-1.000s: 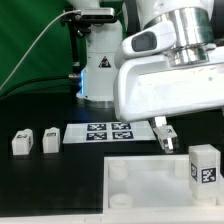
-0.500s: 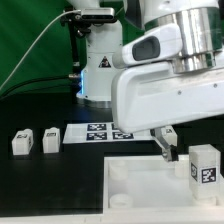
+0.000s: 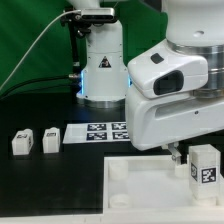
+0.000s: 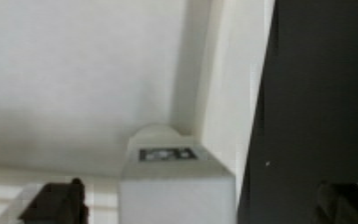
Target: Assemble one leg
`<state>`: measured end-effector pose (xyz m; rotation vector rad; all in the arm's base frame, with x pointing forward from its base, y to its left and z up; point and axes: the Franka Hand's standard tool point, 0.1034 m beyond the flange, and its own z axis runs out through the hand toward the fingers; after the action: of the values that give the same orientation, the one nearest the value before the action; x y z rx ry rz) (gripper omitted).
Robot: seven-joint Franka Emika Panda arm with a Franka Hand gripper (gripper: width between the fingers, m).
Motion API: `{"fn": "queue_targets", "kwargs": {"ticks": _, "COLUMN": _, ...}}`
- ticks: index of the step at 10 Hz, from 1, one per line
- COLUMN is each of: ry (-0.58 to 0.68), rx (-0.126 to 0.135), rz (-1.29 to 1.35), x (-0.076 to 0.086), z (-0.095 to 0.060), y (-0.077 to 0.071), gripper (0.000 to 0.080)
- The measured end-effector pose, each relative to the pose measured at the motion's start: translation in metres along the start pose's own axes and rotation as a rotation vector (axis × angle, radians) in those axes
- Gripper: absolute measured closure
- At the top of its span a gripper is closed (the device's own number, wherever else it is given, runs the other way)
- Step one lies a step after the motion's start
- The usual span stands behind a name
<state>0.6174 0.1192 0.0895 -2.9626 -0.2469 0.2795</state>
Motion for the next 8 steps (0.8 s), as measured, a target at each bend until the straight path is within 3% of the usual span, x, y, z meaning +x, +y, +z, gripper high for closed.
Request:
{"fn": "queue_targets", "kwargs": {"ticks": 1, "ry": -0.001, "rx": 0.000, "rz": 0.000, "x": -0.0005, "z": 0.0006, "y": 0.0000, "gripper": 0.0178}}
{"fn": "queue_targets", "kwargs": {"ticks": 2, "ry": -0.002, "rx": 0.000, "rz": 0.000, "x": -0.0005, "z": 0.0006, "y": 0.0001, "gripper": 0.0356}}
{"fn": "queue_targets", "kwargs": {"ticks": 3, "ry": -0.001, "rx": -0.001, "rz": 0.001, "x": -0.0003, "z": 0.0003, "y": 0.0008, "gripper": 0.0356}}
{"fn": "queue_targets", "kwargs": {"ticks": 4, "ry": -0.001, "rx": -0.001, "rz": 0.002, "x": -0.0003, "z": 0.0002, "y": 0.0013, "gripper": 0.0497}}
{"fn": "queue_targets", "kwargs": {"ticks": 8, "ry": 0.028, "rx": 0.005, "rz": 0.095, "x": 0.0034, "z": -0.0002, "y": 0.0018, "gripper": 0.0496}}
